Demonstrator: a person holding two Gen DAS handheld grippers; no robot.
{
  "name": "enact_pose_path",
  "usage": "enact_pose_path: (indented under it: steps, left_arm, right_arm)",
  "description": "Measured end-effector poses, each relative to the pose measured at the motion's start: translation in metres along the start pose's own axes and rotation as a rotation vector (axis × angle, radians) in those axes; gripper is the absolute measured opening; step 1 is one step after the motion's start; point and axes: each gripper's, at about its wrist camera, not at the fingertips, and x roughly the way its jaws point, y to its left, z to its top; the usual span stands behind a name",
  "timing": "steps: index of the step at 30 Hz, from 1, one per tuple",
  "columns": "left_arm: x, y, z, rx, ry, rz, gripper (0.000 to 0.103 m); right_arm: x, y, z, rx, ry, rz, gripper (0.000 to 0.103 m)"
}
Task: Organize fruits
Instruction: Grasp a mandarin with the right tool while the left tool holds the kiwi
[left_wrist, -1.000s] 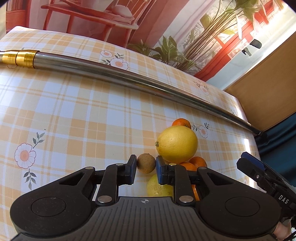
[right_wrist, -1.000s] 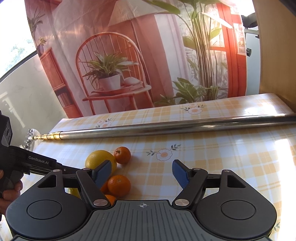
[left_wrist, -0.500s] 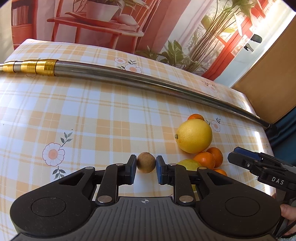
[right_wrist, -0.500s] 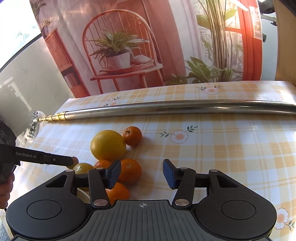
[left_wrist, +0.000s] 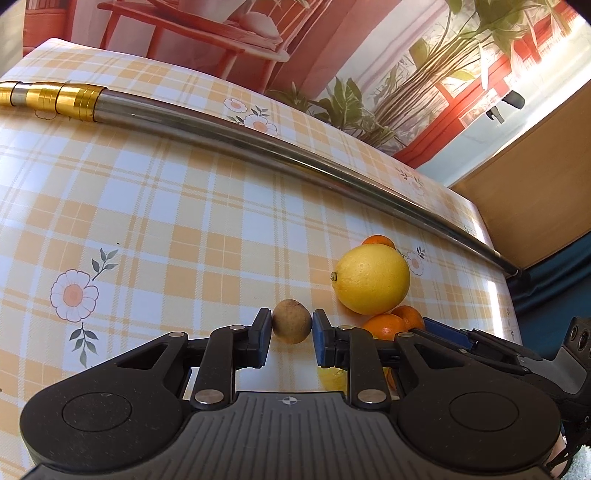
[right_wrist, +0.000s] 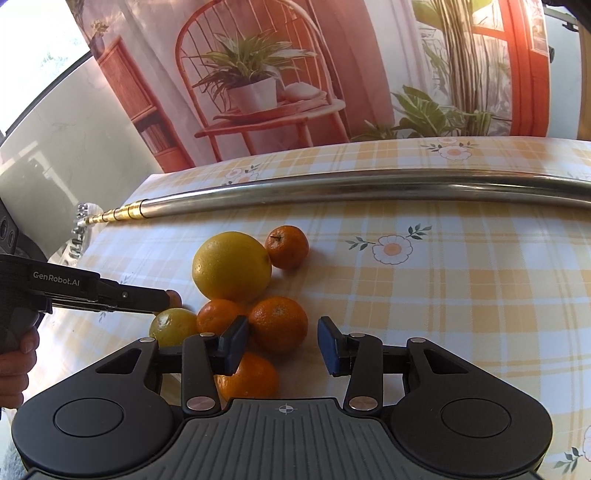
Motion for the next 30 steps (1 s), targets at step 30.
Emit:
enact_pose_path:
  steps: [30]
  left_arm:
    - [-0.008, -0.022, -0.018, 0.209, -0.068, 0.116, 0.026]
  right_arm:
    - [-0.008, -0.004, -0.014, 0.044, -0.04, -0.046, 0.033]
